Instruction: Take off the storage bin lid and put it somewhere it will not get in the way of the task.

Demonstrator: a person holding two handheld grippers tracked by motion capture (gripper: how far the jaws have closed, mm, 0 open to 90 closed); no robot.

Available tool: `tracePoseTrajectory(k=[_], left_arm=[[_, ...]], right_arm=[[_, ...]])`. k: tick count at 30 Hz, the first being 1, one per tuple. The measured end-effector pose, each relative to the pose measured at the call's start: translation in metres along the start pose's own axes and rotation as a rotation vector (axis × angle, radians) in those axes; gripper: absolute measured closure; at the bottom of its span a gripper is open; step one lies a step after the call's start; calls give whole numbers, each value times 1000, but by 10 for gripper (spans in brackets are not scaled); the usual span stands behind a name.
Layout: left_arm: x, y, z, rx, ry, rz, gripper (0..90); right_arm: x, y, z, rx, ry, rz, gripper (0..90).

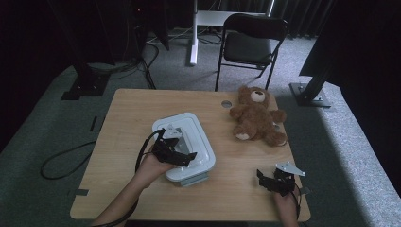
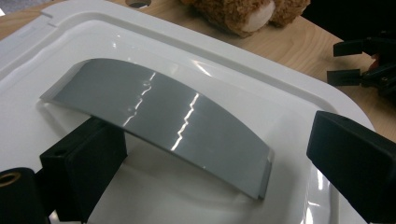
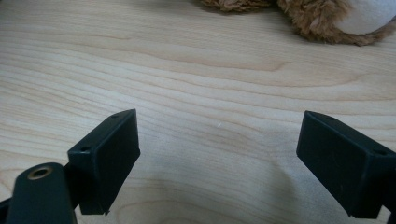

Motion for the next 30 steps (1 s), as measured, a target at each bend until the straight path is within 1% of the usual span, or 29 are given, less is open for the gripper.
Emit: tracePoseTrajectory(k=[1, 3, 4, 5, 6, 7, 8, 10, 11, 12, 13, 18, 21, 22, 25, 30], left_arm=[[0, 0, 0, -2, 5, 1, 62], [0, 0, 0, -6, 10, 8, 113], [0, 0, 1, 1, 4, 14, 156], [0, 0, 1, 19, -4, 5, 157], [-1, 0, 1, 25, -10, -7, 176], [-2, 1, 1, 16, -7, -4, 213], [-2, 1, 1, 10, -8, -4, 223], [-3, -1, 1, -3, -1, -13, 275], [-4, -3, 2, -6, 3, -17, 311], [-4, -4, 2, -9, 9, -12, 351], [-4, -5, 2, -12, 14, -5, 357], [-4, -3, 3, -8, 26, 3, 393], [-4, -3, 3, -17, 30, 9, 408], [-4, -3, 3, -18, 32, 9, 431], [-4, -2, 3, -24, 40, 15, 459], [-4, -2, 2, -36, 44, 25, 484]], right_arm=[[0, 0, 0, 1, 0, 0, 125], [0, 0, 0, 1, 0, -1, 125], [0, 0, 0, 0, 0, -2, 125], [0, 0, 0, 0, -1, -3, 125], [0, 0, 0, -1, -4, -3, 125], [0, 0, 0, 0, -6, -4, 125], [1, 0, 0, 0, -8, -4, 125], [1, 0, 0, -2, -9, -4, 125], [1, 0, 0, -1, -9, -4, 125], [1, 0, 0, -1, -11, -6, 126], [1, 0, 0, -2, -12, -7, 126], [1, 0, 0, 0, -13, -7, 126], [1, 0, 0, 0, -13, -7, 126], [1, 0, 0, 1, -13, -8, 126], [1, 0, 0, 3, -12, -9, 126], [1, 0, 0, 5, -12, -10, 126]])
Point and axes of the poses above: each handheld gripper's, and its own axes: x roughly forward along the jaws, z roughly out of its underside, y roughly to its right, the point moved 6 cm from there along x, roughly forward along the jaws, and after that the axes turned 5 degrees about x, right-handed, at the moved point
